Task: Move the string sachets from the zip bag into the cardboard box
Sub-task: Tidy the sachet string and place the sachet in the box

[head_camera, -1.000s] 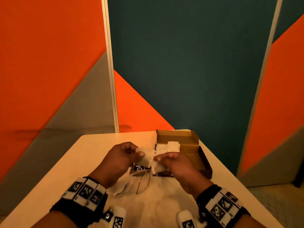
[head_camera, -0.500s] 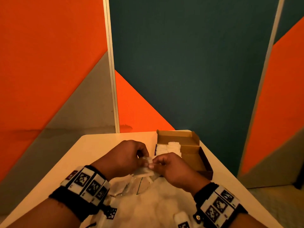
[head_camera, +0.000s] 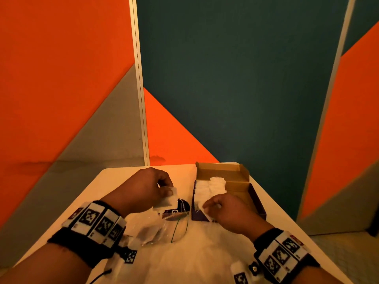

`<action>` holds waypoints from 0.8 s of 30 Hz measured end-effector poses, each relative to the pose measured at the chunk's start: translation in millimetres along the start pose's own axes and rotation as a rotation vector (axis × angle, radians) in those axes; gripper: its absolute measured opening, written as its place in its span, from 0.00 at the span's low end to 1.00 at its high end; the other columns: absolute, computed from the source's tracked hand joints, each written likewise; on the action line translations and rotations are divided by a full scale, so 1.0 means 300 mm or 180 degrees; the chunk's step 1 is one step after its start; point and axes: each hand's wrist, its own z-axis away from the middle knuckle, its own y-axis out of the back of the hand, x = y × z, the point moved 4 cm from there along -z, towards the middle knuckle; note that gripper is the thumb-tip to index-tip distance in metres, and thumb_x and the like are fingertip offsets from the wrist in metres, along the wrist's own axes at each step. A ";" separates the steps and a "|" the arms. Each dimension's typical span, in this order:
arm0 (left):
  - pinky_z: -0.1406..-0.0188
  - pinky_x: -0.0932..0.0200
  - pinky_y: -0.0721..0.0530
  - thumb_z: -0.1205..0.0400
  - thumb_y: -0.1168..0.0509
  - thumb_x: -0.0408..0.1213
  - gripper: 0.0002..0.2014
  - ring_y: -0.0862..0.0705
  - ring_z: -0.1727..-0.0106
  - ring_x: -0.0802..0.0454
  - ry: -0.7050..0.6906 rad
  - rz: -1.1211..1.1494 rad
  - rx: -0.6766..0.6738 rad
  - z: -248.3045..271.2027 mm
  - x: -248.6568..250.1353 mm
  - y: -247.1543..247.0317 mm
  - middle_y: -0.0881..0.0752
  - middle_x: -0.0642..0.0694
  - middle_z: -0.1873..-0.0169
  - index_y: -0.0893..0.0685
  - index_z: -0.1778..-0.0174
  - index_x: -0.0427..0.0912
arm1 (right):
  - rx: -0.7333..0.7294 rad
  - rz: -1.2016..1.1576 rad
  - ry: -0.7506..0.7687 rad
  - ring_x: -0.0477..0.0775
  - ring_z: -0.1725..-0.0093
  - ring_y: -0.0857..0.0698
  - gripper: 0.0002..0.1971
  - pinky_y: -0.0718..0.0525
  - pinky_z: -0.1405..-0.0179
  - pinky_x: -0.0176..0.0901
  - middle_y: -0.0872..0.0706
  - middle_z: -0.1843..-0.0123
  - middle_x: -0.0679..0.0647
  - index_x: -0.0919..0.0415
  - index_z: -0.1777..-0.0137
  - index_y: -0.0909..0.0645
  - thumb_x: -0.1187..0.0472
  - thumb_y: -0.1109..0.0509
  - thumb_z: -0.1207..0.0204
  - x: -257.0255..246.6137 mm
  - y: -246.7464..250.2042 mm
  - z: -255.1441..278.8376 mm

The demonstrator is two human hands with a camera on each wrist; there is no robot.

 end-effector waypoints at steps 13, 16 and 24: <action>0.60 0.69 0.23 0.17 0.32 0.39 0.05 0.17 0.53 0.62 0.0103 0.0059 -0.0241 0.009 -0.017 -0.062 0.13 0.57 0.51 0.13 0.49 0.54 | 0.0076 -0.0895 0.0211 0.43 0.50 0.11 0.06 0.11 0.40 0.48 0.08 0.52 0.40 0.48 0.51 0.07 0.53 0.27 0.19 -0.066 -0.005 0.003; 0.50 0.64 0.17 0.18 0.32 0.39 0.08 0.16 0.50 0.59 0.0098 -0.0351 -0.0646 0.028 -0.046 -0.095 0.11 0.55 0.47 0.11 0.46 0.53 | 0.0115 -0.0894 0.0181 0.42 0.50 0.12 0.07 0.11 0.40 0.47 0.08 0.51 0.40 0.50 0.50 0.07 0.54 0.27 0.18 -0.062 0.003 0.001; 0.43 0.49 0.15 0.21 0.29 0.26 0.03 0.10 0.49 0.45 0.0156 0.2677 -0.0080 0.057 -0.064 -0.142 0.07 0.42 0.51 0.11 0.54 0.34 | 0.0320 -0.1485 0.0128 0.33 0.59 0.12 0.08 0.19 0.63 0.22 0.06 0.54 0.45 0.57 0.48 0.07 0.58 0.28 0.18 -0.055 -0.007 -0.010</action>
